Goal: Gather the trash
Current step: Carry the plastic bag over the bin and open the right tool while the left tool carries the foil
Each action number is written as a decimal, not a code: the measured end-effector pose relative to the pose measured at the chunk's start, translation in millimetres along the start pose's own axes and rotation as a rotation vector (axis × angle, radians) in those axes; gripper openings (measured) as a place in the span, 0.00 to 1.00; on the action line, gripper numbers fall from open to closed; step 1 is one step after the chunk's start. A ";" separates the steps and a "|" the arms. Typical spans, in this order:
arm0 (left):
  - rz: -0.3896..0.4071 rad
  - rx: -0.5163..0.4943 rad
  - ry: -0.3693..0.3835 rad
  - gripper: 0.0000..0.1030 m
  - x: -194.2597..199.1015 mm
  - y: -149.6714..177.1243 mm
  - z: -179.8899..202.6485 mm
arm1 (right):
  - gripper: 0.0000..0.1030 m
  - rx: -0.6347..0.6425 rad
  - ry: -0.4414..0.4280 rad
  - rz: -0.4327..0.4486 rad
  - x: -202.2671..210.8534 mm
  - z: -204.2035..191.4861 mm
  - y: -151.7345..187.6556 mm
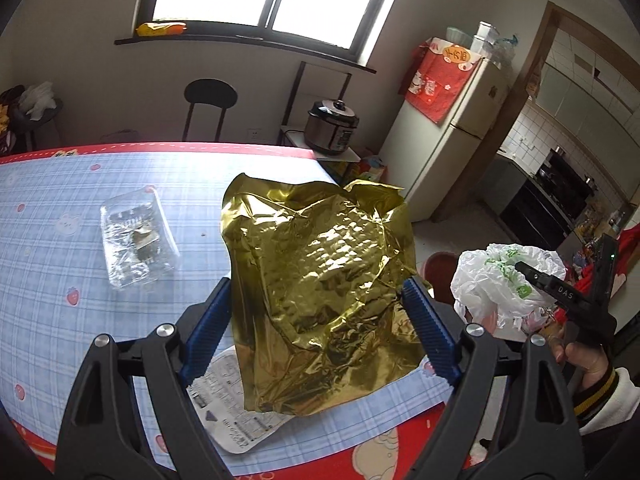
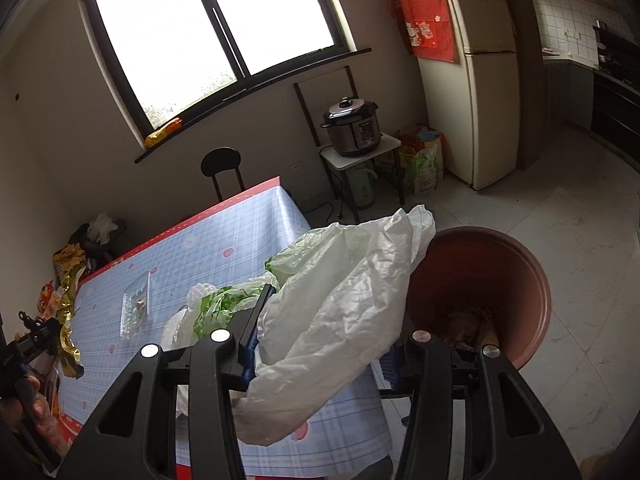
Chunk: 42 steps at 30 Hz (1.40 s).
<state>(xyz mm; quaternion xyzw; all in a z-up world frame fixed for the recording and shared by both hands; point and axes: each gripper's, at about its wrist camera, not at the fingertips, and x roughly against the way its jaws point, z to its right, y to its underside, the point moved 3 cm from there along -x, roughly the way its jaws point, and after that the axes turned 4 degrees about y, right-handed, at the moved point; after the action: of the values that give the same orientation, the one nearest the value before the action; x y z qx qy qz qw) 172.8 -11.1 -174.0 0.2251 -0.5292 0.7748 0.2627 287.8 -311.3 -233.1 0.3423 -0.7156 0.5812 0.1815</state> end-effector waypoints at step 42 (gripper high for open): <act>-0.104 -0.231 0.146 0.82 -111.9 -17.0 162.2 | 0.95 -0.070 0.228 0.048 -1.1 138.5 -45.0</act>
<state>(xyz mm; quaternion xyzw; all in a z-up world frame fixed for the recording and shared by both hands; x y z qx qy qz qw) 280.5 -177.0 -177.3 0.1639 -0.5818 0.7084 0.3644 339.2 -447.5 -237.7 0.2502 -0.7180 0.5954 0.2597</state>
